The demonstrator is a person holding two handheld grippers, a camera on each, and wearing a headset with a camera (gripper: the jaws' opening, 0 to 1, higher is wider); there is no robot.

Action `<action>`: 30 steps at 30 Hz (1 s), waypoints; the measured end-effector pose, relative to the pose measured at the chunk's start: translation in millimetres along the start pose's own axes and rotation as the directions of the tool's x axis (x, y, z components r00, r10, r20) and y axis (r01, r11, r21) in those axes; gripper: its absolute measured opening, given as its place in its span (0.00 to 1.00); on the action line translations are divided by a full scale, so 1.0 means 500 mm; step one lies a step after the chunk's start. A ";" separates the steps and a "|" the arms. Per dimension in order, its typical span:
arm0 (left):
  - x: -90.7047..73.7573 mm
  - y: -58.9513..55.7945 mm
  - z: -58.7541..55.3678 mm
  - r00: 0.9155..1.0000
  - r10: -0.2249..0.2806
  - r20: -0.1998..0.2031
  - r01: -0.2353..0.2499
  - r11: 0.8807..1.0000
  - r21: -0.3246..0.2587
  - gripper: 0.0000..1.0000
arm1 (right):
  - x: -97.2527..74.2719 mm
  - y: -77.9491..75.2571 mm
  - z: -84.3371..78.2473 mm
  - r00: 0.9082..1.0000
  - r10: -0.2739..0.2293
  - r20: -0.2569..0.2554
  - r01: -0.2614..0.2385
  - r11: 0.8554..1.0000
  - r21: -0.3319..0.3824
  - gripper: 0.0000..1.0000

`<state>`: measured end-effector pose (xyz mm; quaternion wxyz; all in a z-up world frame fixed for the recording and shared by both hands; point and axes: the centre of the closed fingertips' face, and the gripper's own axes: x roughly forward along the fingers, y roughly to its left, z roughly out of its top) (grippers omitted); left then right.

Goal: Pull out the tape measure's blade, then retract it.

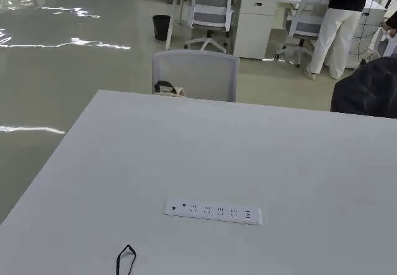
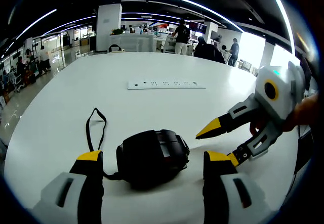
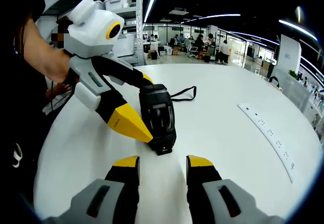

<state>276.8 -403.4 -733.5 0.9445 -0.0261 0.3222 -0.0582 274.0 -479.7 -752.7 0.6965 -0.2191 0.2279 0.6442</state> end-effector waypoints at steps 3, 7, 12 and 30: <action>-0.017 -0.004 0.002 0.999 -0.038 -0.003 0.038 0.999 0.030 0.82 | -0.024 0.005 0.002 0.999 -0.034 0.004 0.034 0.999 0.018 0.41; -0.040 -0.003 -0.001 0.997 -0.075 -0.006 0.076 0.995 0.061 0.84 | -0.060 0.009 -0.004 0.996 -0.088 0.010 0.088 0.994 0.061 0.45; -0.076 -0.012 -0.003 0.992 -0.120 -0.024 0.123 0.982 0.141 0.88 | -0.109 0.020 -0.022 0.989 -0.151 0.000 0.150 0.983 0.103 0.52; -0.165 0.046 -0.023 0.978 -0.206 -0.022 0.205 0.950 0.236 0.97 | -0.295 0.055 -0.093 0.933 -0.358 -0.032 0.354 0.900 0.256 0.68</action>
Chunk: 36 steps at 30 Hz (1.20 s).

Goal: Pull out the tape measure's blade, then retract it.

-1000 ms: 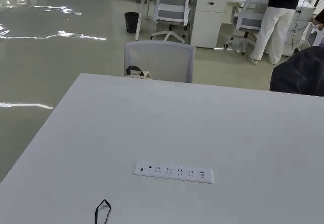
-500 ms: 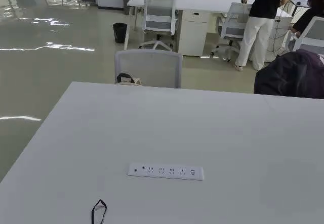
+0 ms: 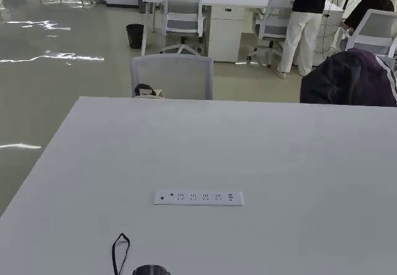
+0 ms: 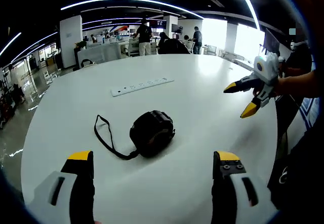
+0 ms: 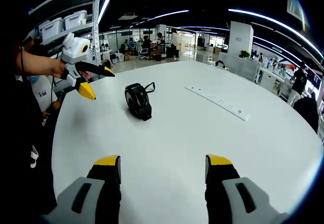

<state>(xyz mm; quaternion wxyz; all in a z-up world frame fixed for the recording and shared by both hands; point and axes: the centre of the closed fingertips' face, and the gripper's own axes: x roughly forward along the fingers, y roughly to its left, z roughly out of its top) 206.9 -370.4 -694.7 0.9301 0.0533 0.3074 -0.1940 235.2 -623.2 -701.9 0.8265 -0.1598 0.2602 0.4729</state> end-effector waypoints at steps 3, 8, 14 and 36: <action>-0.019 0.001 -0.001 1.000 -0.001 0.001 0.001 1.000 0.010 0.98 | -0.034 0.002 -0.009 1.000 -0.026 -0.008 0.027 0.999 0.026 0.72; -0.040 -0.007 -0.003 1.000 -0.015 -0.004 0.016 1.000 0.021 0.99 | -0.074 0.004 -0.013 0.998 -0.061 0.010 0.061 0.996 0.061 0.78; -0.061 -0.030 -0.012 0.999 -0.043 -0.026 0.044 0.998 0.047 0.99 | -0.111 0.011 -0.022 0.996 -0.087 0.017 0.085 0.992 0.089 0.85; -0.115 -0.023 0.015 0.999 -0.015 0.030 0.014 0.999 0.029 0.99 | -0.171 0.016 -0.009 0.985 -0.162 0.054 0.153 0.979 0.133 0.94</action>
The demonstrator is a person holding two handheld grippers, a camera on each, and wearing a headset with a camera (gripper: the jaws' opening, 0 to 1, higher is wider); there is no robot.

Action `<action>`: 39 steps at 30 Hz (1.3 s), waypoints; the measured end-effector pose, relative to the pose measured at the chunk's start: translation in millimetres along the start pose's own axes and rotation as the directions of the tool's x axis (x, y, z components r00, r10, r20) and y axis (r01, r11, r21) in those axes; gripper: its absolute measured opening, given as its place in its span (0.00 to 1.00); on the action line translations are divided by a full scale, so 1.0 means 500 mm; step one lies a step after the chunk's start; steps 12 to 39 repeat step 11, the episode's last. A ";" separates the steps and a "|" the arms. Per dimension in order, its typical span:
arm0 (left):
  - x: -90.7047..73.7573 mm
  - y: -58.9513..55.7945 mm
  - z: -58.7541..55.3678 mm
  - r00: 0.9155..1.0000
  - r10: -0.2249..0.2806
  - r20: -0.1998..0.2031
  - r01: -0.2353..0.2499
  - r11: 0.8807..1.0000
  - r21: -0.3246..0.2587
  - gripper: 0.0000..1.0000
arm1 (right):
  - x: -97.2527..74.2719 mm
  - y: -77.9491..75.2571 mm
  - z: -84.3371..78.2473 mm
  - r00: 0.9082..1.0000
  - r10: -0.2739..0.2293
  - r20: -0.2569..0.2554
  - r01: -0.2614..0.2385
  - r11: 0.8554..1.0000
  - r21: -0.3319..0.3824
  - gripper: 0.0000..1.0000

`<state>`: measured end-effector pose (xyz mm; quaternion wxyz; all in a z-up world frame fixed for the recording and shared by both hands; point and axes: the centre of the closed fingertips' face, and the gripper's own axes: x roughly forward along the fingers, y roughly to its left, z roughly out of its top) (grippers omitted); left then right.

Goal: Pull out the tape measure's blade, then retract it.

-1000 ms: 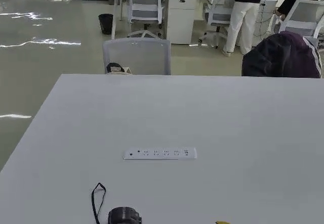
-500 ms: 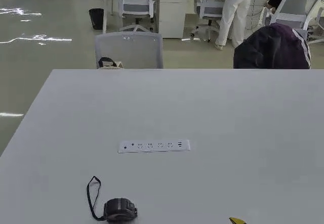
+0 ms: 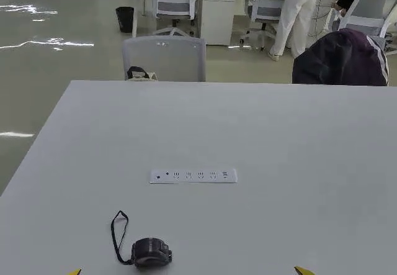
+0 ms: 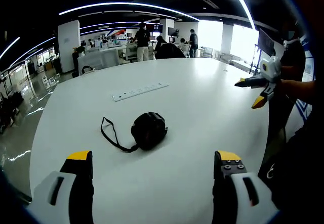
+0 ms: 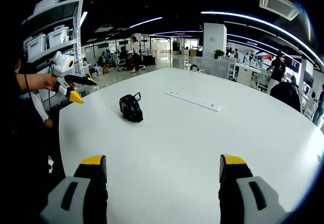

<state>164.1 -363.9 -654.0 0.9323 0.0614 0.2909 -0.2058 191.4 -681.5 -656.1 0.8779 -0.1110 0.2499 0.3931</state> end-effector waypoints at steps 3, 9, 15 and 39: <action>0.000 0.001 0.000 1.000 0.000 0.004 0.000 1.000 -0.003 0.99 | -0.004 -0.002 0.000 1.000 -0.007 0.003 0.007 1.000 0.002 0.94; 0.002 -0.001 0.001 1.000 0.000 0.013 0.001 1.000 -0.003 0.99 | -0.010 -0.004 -0.003 1.000 -0.012 0.002 0.012 1.000 0.006 0.94; 0.003 -0.002 0.000 1.000 -0.001 0.014 0.001 1.000 -0.003 0.99 | -0.012 -0.004 -0.004 1.000 -0.014 0.005 0.014 1.000 0.008 0.94; 0.003 -0.002 0.000 1.000 -0.001 0.014 0.001 1.000 -0.003 0.99 | -0.012 -0.004 -0.004 1.000 -0.014 0.005 0.014 1.000 0.008 0.94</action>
